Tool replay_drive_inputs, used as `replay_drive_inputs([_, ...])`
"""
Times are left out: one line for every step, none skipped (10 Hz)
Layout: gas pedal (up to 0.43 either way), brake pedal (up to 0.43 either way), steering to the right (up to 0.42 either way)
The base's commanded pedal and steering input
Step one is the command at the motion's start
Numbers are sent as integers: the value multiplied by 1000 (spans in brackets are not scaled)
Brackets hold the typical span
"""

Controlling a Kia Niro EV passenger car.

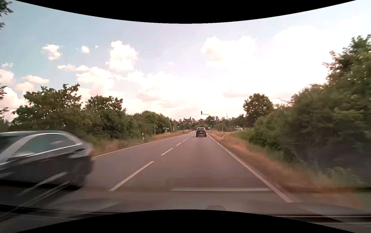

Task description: Follow the waypoints while adhering to traffic rules and regulations

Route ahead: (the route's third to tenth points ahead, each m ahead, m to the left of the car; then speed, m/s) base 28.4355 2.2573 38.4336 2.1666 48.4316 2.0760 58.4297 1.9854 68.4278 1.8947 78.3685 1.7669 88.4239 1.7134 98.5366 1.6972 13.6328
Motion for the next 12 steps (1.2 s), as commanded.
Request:
replay_drive_inputs([59, 0, 0])
replay_drive_inputs([59, 0, -1])
replay_drive_inputs([59, 0, -1])
replay_drive_inputs([59, 0, -1])
replay_drive_inputs([59, 0, -1])
replay_drive_inputs([59, 0, -2])
replay_drive_inputs([59, 0, -2])
replay_drive_inputs([59, 0, -2])
replay_drive_inputs([59, 0, -2])
replay_drive_inputs([59, 0, -3])
replay_drive_inputs([59, 0, -3])
replay_drive_inputs([59, 0, -3])
